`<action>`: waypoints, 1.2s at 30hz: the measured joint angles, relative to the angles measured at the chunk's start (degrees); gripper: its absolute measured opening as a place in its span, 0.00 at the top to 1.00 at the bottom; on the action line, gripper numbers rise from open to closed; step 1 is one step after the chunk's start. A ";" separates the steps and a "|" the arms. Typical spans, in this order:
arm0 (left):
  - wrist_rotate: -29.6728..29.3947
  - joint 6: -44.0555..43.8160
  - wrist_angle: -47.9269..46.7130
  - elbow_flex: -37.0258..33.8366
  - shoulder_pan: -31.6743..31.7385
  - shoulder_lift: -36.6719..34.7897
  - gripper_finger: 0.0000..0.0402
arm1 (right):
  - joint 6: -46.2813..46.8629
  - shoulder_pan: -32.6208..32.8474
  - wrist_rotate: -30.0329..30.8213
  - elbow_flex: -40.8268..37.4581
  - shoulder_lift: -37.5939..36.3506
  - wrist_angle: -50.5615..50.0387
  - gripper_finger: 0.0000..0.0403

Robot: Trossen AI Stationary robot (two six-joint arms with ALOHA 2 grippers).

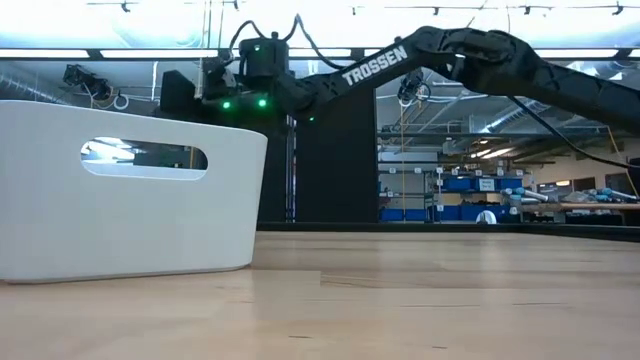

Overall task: Sort blocks by size
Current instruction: Put the green large block into the top white bin, then return to Home Position

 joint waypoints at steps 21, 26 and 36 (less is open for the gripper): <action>-9.66 -3.15 4.31 -26.29 0.02 -14.48 0.67 | -4.06 -1.03 -8.96 -47.97 -25.04 30.93 0.96; -11.07 -1.70 13.12 -36.56 0.02 -14.34 0.87 | -7.67 -1.75 -6.28 -75.28 -45.79 33.41 0.95; -11.04 0.12 31.91 -52.37 0.02 -13.77 0.98 | -7.56 3.95 -3.78 -114.64 -75.02 36.13 0.98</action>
